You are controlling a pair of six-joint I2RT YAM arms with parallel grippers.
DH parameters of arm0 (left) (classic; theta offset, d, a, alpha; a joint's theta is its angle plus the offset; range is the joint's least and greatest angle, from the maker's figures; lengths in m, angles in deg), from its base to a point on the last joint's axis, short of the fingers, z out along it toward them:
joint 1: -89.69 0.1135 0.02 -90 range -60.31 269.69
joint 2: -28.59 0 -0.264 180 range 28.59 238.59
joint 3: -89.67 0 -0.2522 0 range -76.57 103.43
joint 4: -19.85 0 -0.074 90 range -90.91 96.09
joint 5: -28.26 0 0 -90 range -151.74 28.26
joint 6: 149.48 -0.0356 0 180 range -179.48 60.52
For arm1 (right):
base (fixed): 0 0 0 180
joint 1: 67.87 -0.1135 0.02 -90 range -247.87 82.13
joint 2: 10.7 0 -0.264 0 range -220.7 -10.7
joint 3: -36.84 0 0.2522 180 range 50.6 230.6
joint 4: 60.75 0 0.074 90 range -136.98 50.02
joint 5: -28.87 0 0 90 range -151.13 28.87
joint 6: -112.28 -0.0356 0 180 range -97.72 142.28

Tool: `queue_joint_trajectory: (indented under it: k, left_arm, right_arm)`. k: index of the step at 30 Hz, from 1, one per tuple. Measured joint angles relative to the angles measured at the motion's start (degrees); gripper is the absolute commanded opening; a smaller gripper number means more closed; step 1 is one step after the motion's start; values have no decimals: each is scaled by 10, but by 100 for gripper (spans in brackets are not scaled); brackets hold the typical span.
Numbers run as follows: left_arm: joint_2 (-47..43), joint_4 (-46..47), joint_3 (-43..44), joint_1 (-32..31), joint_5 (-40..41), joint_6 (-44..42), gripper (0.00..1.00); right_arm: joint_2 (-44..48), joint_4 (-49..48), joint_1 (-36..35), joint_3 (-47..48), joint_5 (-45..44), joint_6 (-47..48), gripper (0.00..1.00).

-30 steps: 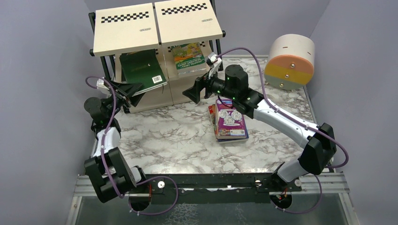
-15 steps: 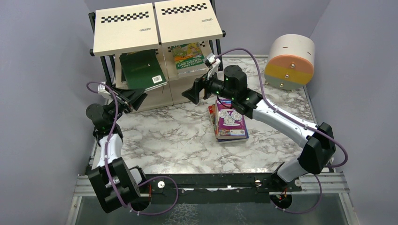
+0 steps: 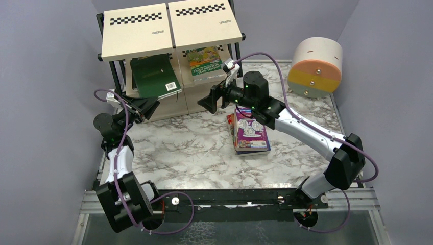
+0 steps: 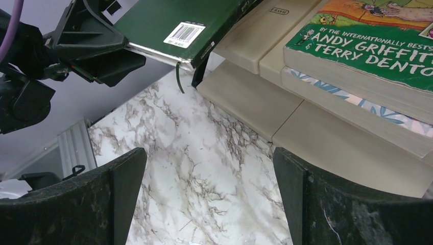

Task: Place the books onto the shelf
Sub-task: Place the book on the shelf.

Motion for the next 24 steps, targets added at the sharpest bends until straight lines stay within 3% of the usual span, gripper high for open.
queue_joint_trajectory:
  k: [13,24]
  left_arm:
    - [0,13,0,3,11,12,29]
    - [-10,30,-10,15,37,31,21]
  right_arm:
    - [0,0,0,0,-1,0,92]
    - [0,0,-3,0,-5,4,92]
